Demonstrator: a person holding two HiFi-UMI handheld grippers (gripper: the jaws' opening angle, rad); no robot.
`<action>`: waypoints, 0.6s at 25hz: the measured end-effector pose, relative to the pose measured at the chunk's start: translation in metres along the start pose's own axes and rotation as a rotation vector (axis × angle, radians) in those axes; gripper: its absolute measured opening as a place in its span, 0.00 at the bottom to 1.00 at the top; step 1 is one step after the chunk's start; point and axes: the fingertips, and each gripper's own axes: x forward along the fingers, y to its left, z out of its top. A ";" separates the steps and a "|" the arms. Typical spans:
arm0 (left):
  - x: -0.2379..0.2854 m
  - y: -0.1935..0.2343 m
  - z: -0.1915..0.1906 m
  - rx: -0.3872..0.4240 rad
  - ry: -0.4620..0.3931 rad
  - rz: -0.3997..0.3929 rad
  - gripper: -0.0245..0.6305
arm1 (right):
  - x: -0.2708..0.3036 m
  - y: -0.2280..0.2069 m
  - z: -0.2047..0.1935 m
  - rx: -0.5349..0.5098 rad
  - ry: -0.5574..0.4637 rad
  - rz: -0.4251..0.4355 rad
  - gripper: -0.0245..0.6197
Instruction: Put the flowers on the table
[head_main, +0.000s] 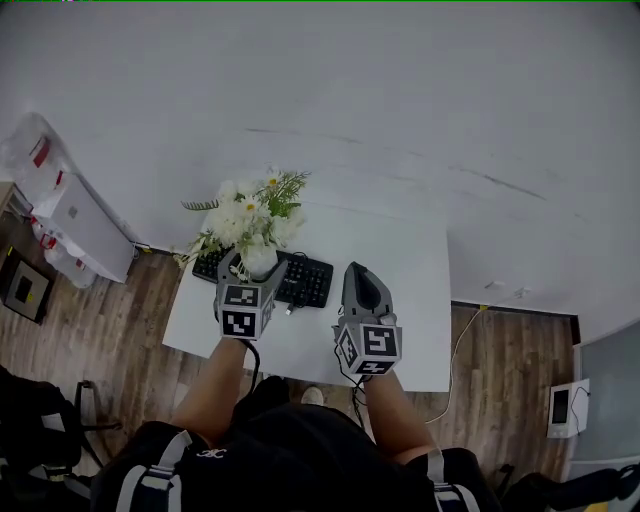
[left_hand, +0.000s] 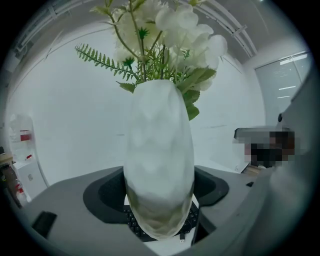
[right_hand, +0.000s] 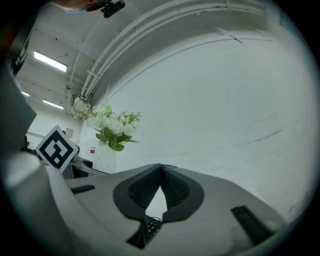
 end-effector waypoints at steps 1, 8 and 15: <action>0.006 0.002 0.000 0.005 -0.004 -0.013 0.63 | 0.003 -0.001 -0.002 -0.003 0.000 -0.013 0.04; 0.057 0.010 0.008 0.065 -0.045 -0.145 0.63 | 0.024 -0.019 -0.011 0.001 0.001 -0.135 0.04; 0.150 0.029 0.013 0.079 -0.035 -0.243 0.63 | 0.064 -0.048 -0.029 0.000 0.056 -0.255 0.04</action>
